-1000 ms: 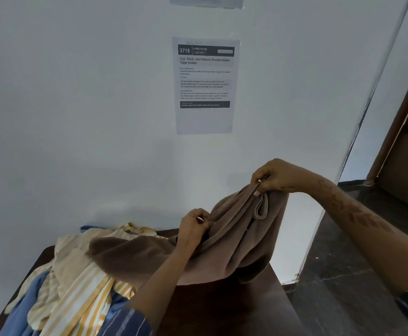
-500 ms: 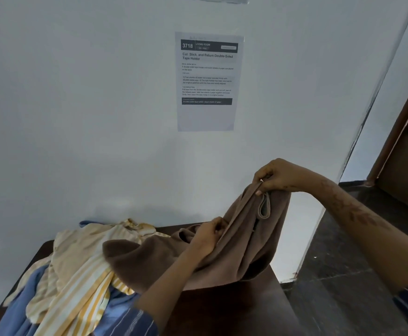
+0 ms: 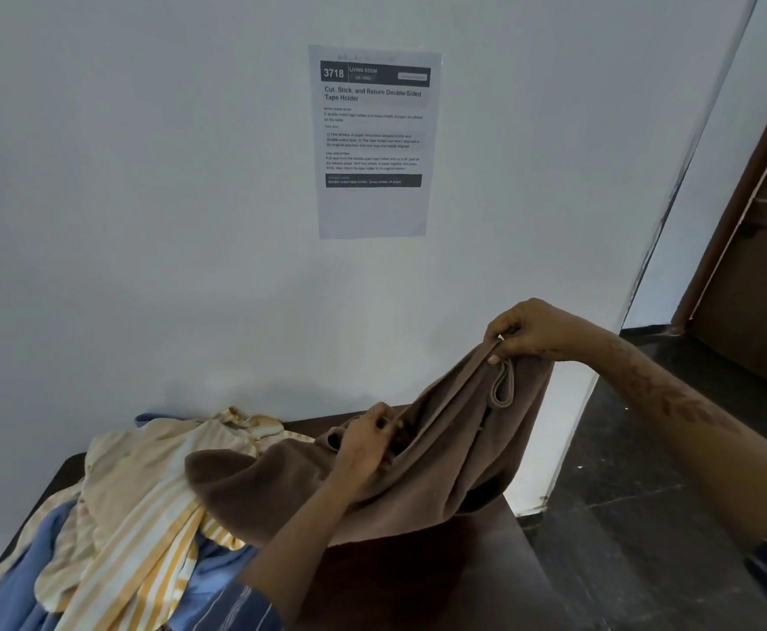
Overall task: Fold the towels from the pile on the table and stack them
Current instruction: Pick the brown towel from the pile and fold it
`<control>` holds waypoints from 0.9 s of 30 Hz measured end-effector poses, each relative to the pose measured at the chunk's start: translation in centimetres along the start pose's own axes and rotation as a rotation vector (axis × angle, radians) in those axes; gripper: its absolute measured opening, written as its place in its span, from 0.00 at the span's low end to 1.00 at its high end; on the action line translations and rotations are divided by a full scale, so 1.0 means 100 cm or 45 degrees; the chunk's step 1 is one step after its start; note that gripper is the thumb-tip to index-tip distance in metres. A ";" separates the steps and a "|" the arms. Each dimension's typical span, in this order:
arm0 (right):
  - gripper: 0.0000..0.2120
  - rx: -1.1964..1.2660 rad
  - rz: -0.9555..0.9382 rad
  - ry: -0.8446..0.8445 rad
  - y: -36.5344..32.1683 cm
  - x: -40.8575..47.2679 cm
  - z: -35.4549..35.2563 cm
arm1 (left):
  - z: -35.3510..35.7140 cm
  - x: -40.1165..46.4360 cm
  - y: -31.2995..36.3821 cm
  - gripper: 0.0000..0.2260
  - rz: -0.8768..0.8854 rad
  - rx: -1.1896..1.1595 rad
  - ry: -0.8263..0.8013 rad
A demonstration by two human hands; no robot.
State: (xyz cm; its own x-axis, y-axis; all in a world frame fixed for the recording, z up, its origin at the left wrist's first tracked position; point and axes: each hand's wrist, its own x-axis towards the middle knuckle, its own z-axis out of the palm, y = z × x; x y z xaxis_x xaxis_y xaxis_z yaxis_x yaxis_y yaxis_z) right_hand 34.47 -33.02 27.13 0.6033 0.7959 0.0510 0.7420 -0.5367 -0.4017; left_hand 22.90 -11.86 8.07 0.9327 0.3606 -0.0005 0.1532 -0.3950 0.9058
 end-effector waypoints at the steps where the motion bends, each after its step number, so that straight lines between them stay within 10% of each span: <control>1: 0.07 -0.012 0.008 0.019 0.003 0.000 0.000 | -0.004 -0.003 0.000 0.05 0.008 -0.071 0.002; 14: 0.07 -0.084 0.078 0.068 0.014 0.009 0.009 | -0.005 -0.026 -0.020 0.20 0.058 0.820 -0.197; 19: 0.08 -0.127 0.117 0.091 0.018 0.015 0.017 | -0.001 -0.041 -0.017 0.11 0.226 0.549 -0.115; 27: 0.02 -0.259 0.248 0.142 0.031 0.016 0.024 | -0.028 -0.039 -0.007 0.06 0.349 0.962 -0.062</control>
State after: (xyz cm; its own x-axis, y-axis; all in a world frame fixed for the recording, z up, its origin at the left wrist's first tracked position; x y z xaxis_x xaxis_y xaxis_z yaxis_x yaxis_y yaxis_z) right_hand 37.07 -32.80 23.79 0.7602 0.6426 0.0958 0.6456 -0.7305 -0.2229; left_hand 18.27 -10.61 8.68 0.9796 0.1376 0.1465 0.0798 -0.9352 0.3449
